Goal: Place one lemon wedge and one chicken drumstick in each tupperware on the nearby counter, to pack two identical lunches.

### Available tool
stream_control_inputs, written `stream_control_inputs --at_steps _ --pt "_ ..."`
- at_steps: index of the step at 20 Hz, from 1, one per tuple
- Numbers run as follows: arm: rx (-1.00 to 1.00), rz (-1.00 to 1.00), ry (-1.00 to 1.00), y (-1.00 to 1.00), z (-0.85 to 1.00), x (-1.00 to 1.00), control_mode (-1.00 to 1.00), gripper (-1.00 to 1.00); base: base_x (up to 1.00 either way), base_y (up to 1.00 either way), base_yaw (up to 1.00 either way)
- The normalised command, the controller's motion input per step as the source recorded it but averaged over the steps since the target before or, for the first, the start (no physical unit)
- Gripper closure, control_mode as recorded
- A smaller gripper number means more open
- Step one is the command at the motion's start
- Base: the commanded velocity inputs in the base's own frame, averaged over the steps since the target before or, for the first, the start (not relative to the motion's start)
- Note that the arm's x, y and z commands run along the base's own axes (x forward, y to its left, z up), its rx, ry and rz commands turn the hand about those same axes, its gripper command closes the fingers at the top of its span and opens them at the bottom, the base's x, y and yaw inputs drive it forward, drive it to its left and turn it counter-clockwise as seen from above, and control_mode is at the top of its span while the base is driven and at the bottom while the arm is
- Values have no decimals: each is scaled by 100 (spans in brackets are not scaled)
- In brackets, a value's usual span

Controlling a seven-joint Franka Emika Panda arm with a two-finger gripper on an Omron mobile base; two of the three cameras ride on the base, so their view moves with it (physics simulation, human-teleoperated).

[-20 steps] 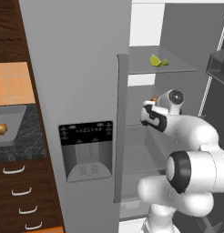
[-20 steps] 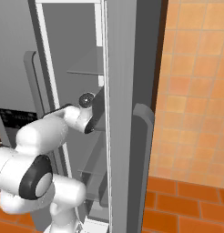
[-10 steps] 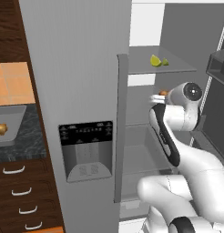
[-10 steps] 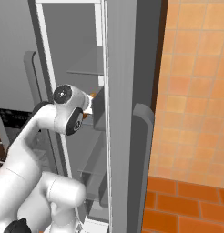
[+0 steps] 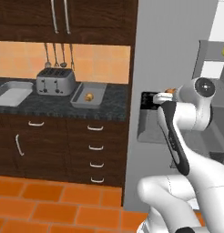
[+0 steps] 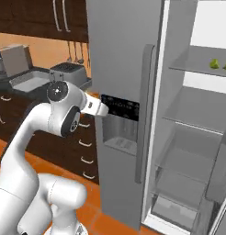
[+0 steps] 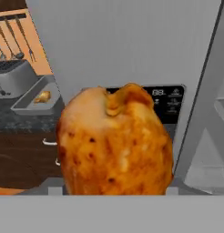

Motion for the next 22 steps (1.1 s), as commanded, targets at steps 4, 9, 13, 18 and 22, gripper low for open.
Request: stream_control_inputs --at_steps 4,9,13,18,22 --pt "0 0 0 0 0 0 100 100 1 100 57" --pt "0 0 0 0 0 0 100 100 98 100 17" --pt "0 0 0 0 0 0 100 100 100 100 -12" --pt "0 0 0 0 0 0 100 100 100 100 -25" --pt "0 0 0 0 0 0 100 100 100 100 -39"
